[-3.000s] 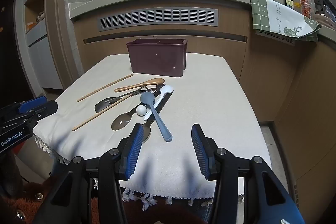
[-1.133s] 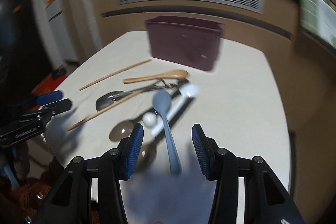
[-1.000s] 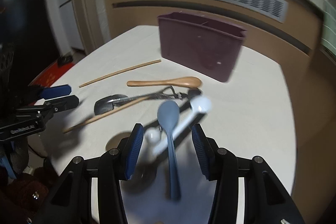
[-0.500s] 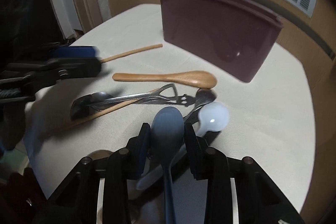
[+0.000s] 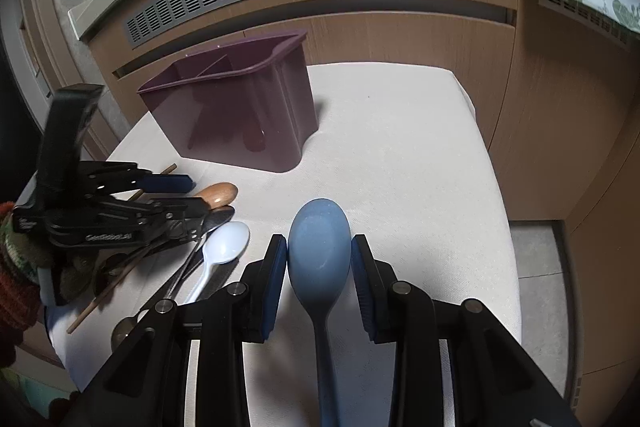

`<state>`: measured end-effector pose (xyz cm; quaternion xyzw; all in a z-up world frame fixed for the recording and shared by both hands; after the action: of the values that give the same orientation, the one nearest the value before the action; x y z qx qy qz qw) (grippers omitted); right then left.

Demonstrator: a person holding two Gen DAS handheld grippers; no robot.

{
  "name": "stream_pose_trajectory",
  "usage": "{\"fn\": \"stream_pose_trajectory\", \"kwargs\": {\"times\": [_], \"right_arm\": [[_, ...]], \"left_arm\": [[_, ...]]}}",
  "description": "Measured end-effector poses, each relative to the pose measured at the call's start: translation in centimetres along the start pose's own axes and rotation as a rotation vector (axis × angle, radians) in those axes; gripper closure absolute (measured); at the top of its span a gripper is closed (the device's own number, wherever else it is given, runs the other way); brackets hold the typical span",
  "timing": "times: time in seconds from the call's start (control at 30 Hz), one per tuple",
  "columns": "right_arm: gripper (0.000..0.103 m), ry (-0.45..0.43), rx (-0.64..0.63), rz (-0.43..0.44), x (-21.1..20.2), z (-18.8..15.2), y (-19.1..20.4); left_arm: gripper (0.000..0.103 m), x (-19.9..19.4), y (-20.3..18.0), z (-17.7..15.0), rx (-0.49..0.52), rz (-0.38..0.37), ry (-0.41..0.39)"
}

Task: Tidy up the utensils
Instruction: 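Close the right tool on the blue plastic spoon handle, then close the left tool on the wooden spoon handle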

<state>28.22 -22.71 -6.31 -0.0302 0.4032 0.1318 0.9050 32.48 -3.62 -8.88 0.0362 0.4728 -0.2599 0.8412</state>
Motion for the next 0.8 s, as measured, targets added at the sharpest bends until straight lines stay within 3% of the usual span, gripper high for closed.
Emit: {"fn": "stream_pose_trajectory", "kwargs": {"times": [0.57,0.73,0.8], "right_arm": [[0.073,0.011,0.039,0.034,1.0,-0.6,0.4],[0.073,-0.011,0.050,0.028,0.5,-0.6,0.3],[0.073,-0.025,0.048,0.016,0.2,-0.4,0.3]], "left_arm": [[0.057,-0.1,-0.4,1.5,-0.026,0.060,0.008],[0.057,1.8,-0.7,2.9,-0.021,0.083,0.012],[0.071,1.8,-0.9,2.9,-0.020,0.076,0.001]]}}
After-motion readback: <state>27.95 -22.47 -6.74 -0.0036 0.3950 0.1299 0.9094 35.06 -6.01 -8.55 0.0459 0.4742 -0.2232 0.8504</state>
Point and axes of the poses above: each gripper's, at about its wrist camera, not at the fingertips, and x roughly the way its jaws point, y to its left, z to its top, the point moved 3 cm from there along x, roughly the way its jaws point, and after that the axes turned 7 degrees about -z, right-handed, at the moved point
